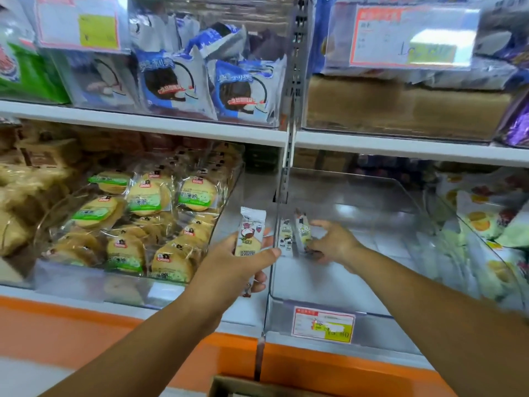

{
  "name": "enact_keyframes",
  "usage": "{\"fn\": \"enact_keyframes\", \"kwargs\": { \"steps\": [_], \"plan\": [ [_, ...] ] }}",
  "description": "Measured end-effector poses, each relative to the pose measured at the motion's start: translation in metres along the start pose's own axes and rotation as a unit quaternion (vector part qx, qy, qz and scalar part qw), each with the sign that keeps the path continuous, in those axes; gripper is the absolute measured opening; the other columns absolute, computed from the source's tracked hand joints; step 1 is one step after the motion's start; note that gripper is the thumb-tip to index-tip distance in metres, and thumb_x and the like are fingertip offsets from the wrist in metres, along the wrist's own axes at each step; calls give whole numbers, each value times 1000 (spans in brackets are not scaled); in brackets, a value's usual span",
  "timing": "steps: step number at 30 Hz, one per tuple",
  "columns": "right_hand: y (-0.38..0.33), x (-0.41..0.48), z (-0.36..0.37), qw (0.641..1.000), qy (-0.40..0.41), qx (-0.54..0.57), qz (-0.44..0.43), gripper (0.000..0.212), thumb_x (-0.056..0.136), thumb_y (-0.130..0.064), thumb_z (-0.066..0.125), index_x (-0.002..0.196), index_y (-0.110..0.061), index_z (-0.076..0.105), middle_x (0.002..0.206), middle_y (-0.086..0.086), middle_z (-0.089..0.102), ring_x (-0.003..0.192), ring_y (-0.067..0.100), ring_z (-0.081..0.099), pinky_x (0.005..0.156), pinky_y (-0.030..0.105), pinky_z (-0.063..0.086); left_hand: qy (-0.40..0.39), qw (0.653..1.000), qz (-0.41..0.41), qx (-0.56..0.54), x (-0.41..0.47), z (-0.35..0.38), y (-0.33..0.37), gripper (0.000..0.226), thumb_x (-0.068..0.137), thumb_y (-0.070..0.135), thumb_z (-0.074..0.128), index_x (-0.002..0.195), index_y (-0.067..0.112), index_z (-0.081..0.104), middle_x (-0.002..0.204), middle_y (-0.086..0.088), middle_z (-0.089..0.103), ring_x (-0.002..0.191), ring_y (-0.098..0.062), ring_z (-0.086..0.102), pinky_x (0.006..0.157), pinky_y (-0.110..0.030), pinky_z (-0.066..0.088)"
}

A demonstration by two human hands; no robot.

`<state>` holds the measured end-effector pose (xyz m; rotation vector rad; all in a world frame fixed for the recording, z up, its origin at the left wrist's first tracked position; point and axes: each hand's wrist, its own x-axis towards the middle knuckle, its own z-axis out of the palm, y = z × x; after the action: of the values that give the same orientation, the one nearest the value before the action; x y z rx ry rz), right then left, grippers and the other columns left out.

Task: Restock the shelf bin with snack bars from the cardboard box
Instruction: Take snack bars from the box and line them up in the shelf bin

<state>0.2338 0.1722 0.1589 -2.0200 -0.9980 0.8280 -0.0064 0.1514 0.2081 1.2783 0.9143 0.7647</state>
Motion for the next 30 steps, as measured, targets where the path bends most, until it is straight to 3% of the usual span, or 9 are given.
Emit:
{"fn": "enact_keyframes", "kwargs": {
  "steps": [4, 8, 10, 15, 20, 23, 26, 28, 30],
  "plan": [
    [7, 4, 3, 996, 0, -79, -44, 41, 90, -14, 62, 127, -29, 53, 86, 3, 61, 72, 15, 57, 66, 24, 49, -8, 1000, -10, 0, 1, -1, -2, 25, 81, 21, 77, 105, 22, 71, 94, -13, 73, 60, -13, 57, 60, -28, 51],
    [11, 1, 6, 993, -51, -73, -82, 39, 90, -11, 64, 128, -16, 56, 110, 3, 62, 100, 17, 60, 98, 27, 45, -2, 1000, -9, -2, 1, -1, -2, 23, 82, 19, 77, 103, 25, 72, 74, 1, 67, 58, -11, 58, 62, -28, 52],
    [14, 4, 9, 988, -63, -100, -102, 47, 83, -22, 72, 128, -22, 57, 122, 4, 60, 111, 21, 59, 106, 38, 43, 1, 1000, -12, 2, 0, 0, 0, 23, 82, 20, 76, 104, 26, 71, 73, 1, 67, 58, -11, 57, 63, -29, 52],
    [10, 7, 16, 952, -29, -269, -145, 56, 84, -42, 68, 136, -36, 48, 126, 7, 49, 121, 25, 45, 103, 36, 40, 2, 1000, -9, 14, -2, 0, 1, 23, 83, 21, 76, 104, 27, 70, 102, -11, 74, 60, -13, 57, 68, -34, 53],
    [10, 7, 16, 942, -39, -301, -143, 62, 84, -47, 67, 140, -38, 42, 133, 7, 52, 122, 28, 47, 101, 38, 43, 10, 997, 2, 78, -12, -1, 5, 22, 84, 28, 74, 104, 24, 66, 75, -1, 64, 58, -10, 56, 65, -29, 56],
    [0, -9, 6, 965, -46, -225, -126, 69, 85, -49, 64, 146, -37, 32, 143, 7, 47, 125, 27, 49, 100, 34, 44, -11, 993, 7, 113, -15, -4, 16, 19, 91, 27, 65, 108, 18, 63, 80, -7, 60, 64, -14, 58, 61, -18, 55],
    [-17, -45, -12, 978, -8, -136, -157, 52, 95, -38, 54, 143, -29, 37, 135, 3, 53, 118, 20, 54, 75, 23, 45, -20, 998, 26, 47, -11, -21, 12, 12, 100, 0, 47, 103, -5, 58, 87, -21, 55, 75, -25, 54, 62, -16, 47],
    [-25, -80, -23, 977, 15, -73, -199, 39, 96, -32, 54, 134, -29, 48, 112, -9, 61, 101, 8, 57, 66, 13, 42, -4, 992, 50, 118, -17, -21, 15, 30, 102, -1, 40, 74, 7, 46, 74, -13, 46, 64, -18, 44, 53, -19, 37],
    [-25, -114, -28, 970, 38, -18, -241, 25, 94, -24, 58, 117, -34, 58, 96, -14, 63, 93, 0, 58, 70, 9, 41, 3, 981, 69, 182, -29, -12, 24, 28, 102, 8, 42, 80, 23, 52, 79, -3, 54, 66, -13, 50, 53, -20, 36]
  ]
}}
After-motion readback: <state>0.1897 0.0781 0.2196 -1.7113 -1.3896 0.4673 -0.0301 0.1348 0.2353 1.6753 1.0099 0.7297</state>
